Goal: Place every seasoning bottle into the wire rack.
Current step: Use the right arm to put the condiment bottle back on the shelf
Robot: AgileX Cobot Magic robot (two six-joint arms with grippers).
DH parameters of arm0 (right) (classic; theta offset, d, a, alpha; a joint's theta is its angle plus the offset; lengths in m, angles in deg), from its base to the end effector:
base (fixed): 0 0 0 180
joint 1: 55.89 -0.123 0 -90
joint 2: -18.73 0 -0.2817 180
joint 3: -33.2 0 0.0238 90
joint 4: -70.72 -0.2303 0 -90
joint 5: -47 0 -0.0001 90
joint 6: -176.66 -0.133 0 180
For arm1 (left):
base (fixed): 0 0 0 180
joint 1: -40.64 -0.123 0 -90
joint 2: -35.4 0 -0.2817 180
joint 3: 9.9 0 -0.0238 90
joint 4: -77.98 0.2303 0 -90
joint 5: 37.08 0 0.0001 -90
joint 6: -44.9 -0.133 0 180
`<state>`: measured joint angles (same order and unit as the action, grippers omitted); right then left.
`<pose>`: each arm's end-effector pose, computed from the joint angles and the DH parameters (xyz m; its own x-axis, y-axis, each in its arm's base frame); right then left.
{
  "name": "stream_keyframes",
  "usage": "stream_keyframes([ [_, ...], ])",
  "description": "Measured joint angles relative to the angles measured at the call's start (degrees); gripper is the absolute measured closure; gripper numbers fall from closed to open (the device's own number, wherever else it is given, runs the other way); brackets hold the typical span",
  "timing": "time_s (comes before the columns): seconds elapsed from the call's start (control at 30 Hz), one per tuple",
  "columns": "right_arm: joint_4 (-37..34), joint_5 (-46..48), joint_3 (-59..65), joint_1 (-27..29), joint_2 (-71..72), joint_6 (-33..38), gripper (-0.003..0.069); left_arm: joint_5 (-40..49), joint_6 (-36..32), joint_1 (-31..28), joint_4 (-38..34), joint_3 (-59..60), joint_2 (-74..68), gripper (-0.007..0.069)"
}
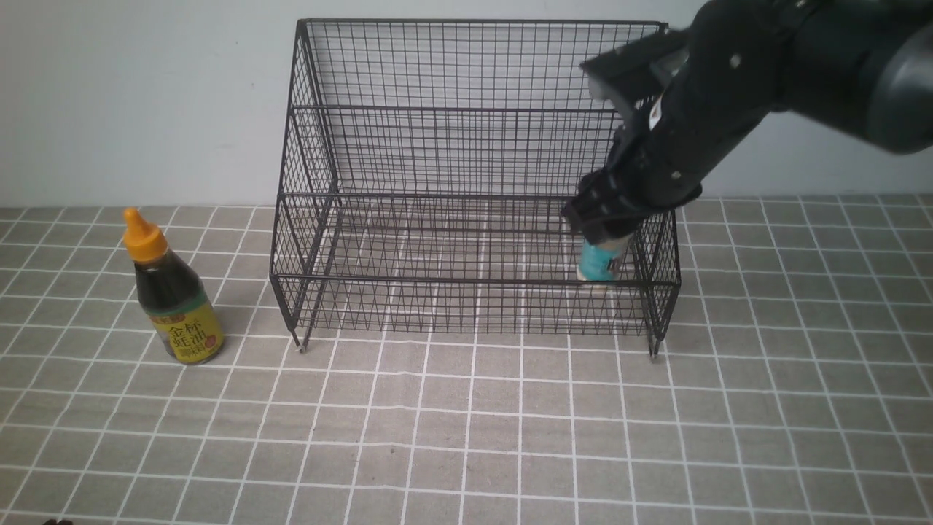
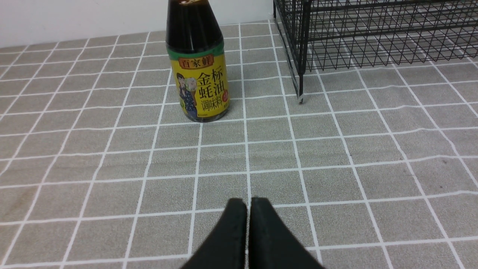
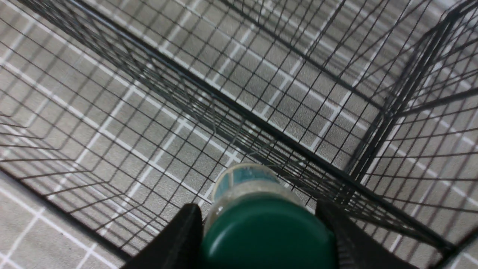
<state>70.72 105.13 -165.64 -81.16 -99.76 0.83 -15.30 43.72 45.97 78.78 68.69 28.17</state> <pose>0.3758 0.1774 0.2323 -0.8039 -0.4599 -0.3772 -0.4866 0.8732 -0.0275 0.0750 -0.0063 0.1587 -0.2979 0.0615 -0.9526 0.0980 0.9946 0.0335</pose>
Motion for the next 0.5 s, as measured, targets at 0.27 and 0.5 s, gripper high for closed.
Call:
stream_keyframes([
  [0.27, 0.0, -0.01, -0.16, 0.0, -3.03, -0.31, 0.0305, 0.0, 0.0, 0.0, 0.0, 0.0, 0.0, 0.063],
  [0.5, 0.0, 0.06, -0.34, 0.0, -3.03, -0.69, 0.013, 0.0, 0.0, 0.0, 0.0, 0.0, 0.0, 0.063],
])
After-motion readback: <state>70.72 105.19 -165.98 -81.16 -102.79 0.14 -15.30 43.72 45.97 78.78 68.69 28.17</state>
